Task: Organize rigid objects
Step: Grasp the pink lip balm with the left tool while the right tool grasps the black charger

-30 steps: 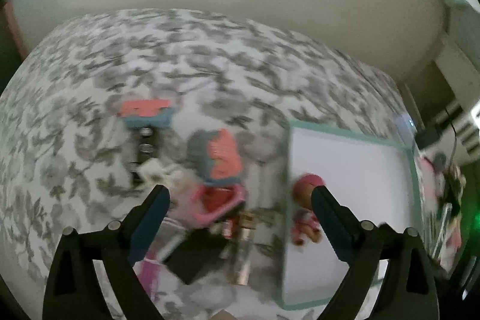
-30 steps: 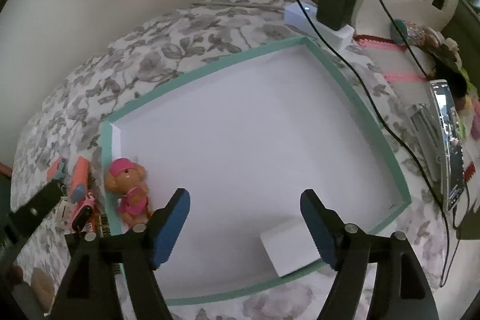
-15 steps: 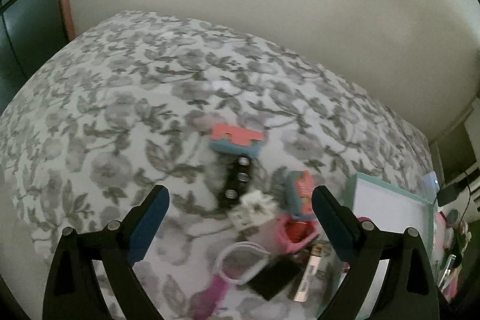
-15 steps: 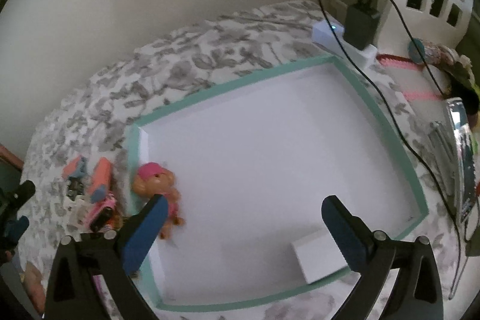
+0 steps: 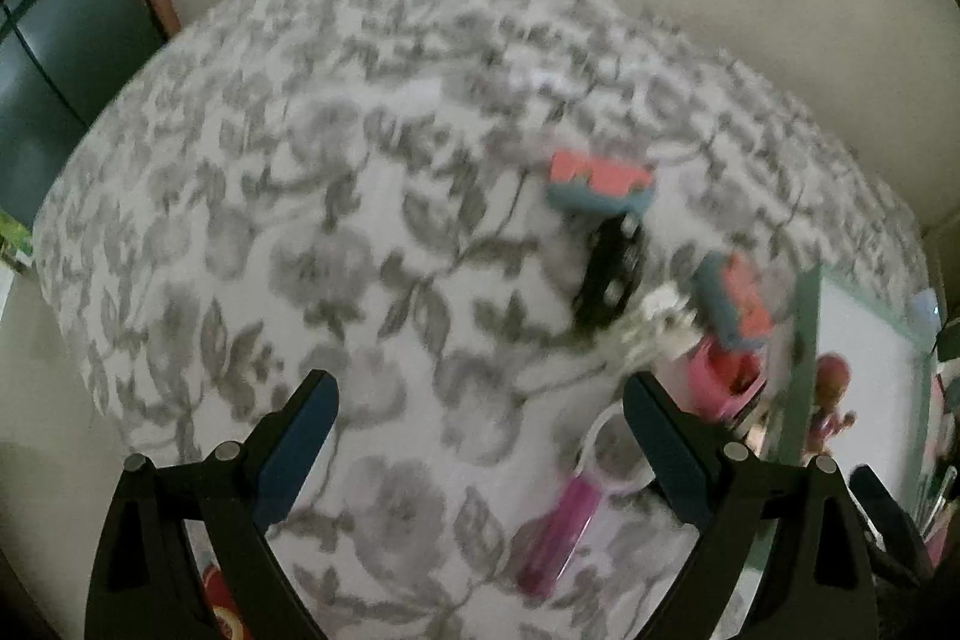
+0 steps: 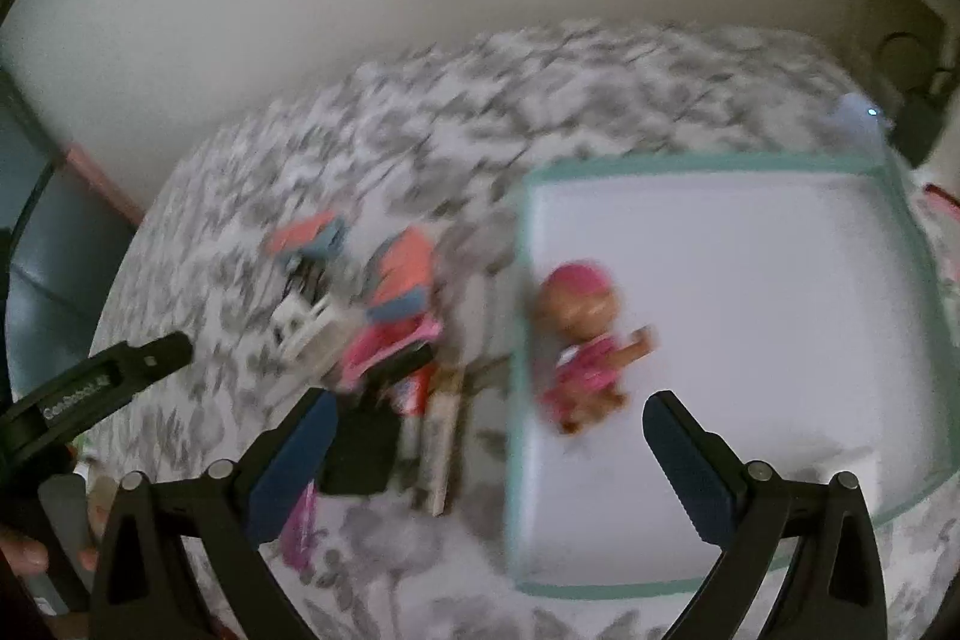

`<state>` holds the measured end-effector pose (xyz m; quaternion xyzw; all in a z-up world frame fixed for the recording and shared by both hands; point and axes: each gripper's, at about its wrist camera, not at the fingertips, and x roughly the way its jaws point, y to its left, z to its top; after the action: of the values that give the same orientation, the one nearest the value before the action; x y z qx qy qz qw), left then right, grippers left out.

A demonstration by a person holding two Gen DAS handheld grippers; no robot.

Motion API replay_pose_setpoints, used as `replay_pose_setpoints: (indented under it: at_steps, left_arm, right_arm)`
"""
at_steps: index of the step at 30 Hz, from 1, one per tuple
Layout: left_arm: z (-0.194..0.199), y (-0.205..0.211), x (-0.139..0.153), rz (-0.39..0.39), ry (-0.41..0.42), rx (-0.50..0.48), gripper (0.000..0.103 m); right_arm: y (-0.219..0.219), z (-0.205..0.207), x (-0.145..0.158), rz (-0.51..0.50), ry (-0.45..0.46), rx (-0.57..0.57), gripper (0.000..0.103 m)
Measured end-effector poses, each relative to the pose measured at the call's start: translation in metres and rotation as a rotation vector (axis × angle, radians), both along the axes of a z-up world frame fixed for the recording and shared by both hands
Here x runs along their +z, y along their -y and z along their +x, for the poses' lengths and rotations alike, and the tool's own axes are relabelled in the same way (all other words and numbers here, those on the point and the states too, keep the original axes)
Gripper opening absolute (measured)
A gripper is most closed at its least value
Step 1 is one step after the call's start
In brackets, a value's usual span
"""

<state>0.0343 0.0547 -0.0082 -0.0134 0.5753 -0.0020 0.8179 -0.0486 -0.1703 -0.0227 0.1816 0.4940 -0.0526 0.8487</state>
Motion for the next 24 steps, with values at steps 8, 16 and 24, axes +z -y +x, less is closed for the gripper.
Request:
replay_pose_setpoints:
  at_steps: [8,16,24]
  left_arm:
    - [-0.015,-0.006,-0.033,-0.022,-0.141,-0.011,0.096]
    - [-0.032,0.002,-0.041,-0.013,-0.171,-0.067,0.094]
    - [-0.046,0.028,-0.047,-0.016,-0.193,-0.156,0.089]
  right_arm:
    - [-0.025,0.008,-0.021,0.052,-0.079,0.037,0.103]
    - [-0.035,0.013,-0.018,0.107,-0.058,0.067,0.086]
    - [-0.045,0.02,-0.021,0.153,-0.067,0.114,0.068]
